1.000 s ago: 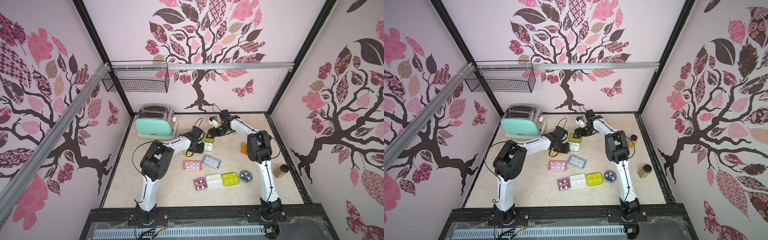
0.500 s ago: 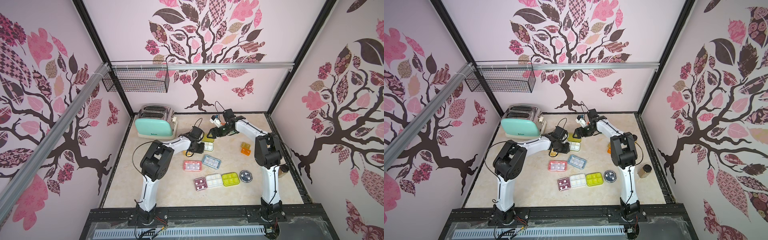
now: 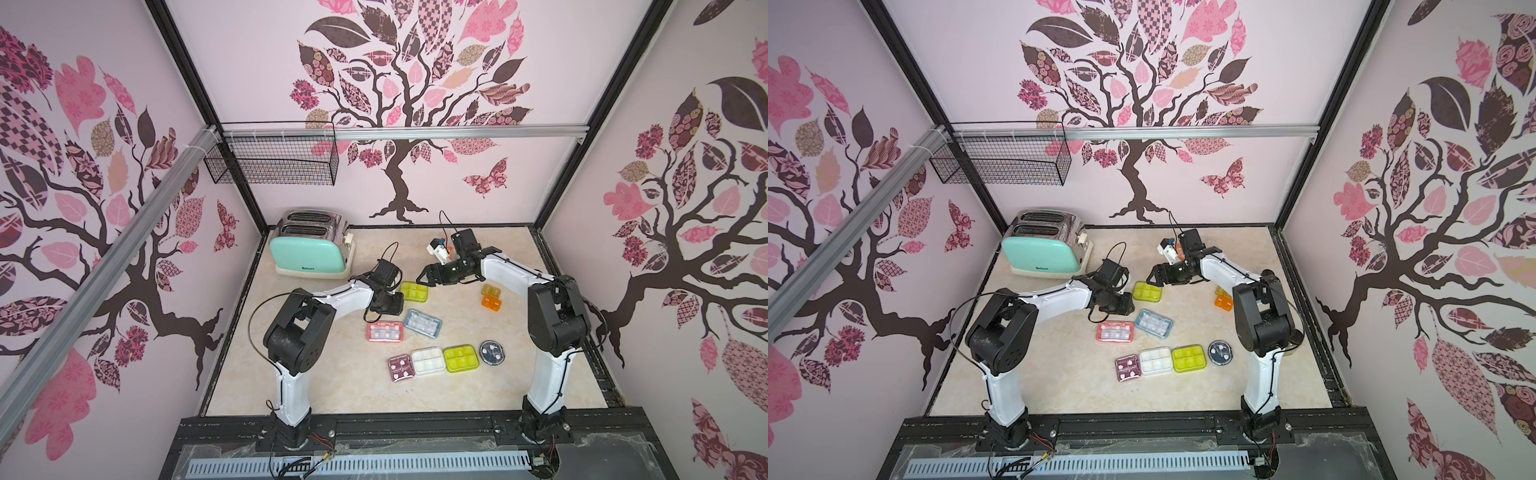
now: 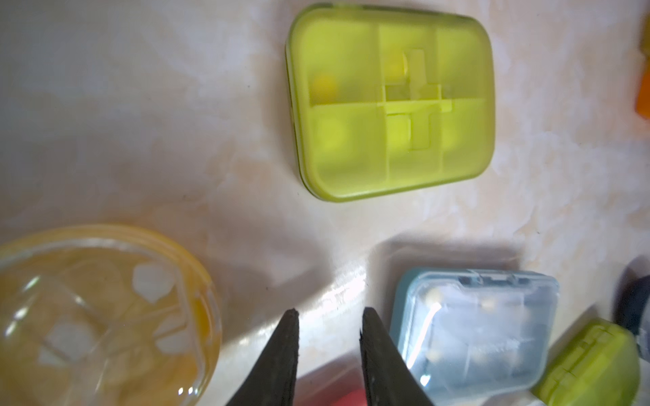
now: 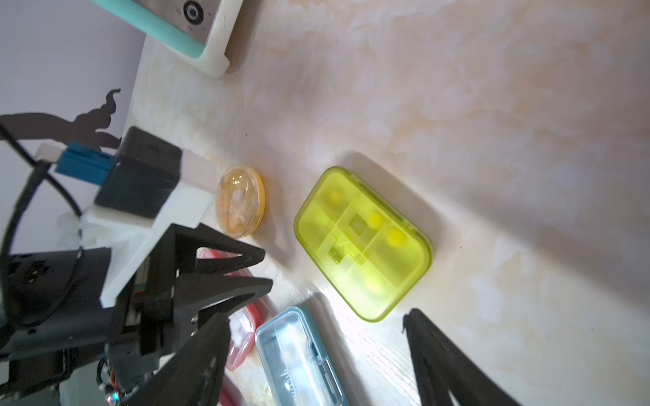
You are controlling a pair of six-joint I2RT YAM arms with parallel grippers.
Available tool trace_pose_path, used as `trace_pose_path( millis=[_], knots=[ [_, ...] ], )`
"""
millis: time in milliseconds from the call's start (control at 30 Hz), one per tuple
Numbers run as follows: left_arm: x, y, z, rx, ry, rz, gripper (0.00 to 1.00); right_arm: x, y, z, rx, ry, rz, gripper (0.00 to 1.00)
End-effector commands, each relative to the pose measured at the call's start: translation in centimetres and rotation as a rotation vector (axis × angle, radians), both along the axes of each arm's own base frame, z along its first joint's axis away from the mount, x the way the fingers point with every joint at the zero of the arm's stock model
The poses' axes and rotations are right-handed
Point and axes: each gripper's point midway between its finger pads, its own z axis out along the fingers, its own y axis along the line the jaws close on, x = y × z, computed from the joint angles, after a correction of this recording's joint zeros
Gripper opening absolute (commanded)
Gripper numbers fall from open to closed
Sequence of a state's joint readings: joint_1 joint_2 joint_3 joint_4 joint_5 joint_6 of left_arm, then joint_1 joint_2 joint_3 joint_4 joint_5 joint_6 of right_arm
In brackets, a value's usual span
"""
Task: Close pillboxes
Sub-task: Close the lid on the pillbox.
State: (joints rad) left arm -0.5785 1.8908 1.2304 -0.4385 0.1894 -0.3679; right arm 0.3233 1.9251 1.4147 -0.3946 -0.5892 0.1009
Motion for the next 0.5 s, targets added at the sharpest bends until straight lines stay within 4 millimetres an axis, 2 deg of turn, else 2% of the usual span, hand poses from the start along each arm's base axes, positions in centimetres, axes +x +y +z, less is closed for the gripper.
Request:
trace_pose_path(
  millis=[0, 100, 167, 233, 333, 467],
  knots=[
    [0.1, -0.3, 2.4, -0.02, -0.045, -0.015, 0.45, 1.4, -0.8, 1.0, 0.012, -0.02, -0.149, 0.83],
    [1.0, -0.6, 3.4, -0.022, -0.072, -0.02, 0.59, 1.2, -1.1, -0.1, 0.02, 0.022, -0.21, 0.84],
    [1.8, -1.1, 3.8, -0.026, -0.088, -0.032, 0.71, 0.8, -1.1, -0.8, 0.035, 0.055, -0.232, 0.81],
    [2.7, -1.3, 3.9, -0.016, -0.103, -0.037, 0.79, 0.4, -1.2, -1.6, 0.045, 0.086, -0.251, 0.77],
    [4.0, -1.3, 3.9, -0.006, -0.113, -0.033, 0.83, 0.0, -0.9, -2.3, 0.073, 0.11, -0.257, 0.71],
    [5.7, -0.9, 3.2, -0.027, -0.112, -0.009, 0.83, -0.3, -0.7, -3.6, 0.083, 0.143, -0.258, 0.69]
  ],
)
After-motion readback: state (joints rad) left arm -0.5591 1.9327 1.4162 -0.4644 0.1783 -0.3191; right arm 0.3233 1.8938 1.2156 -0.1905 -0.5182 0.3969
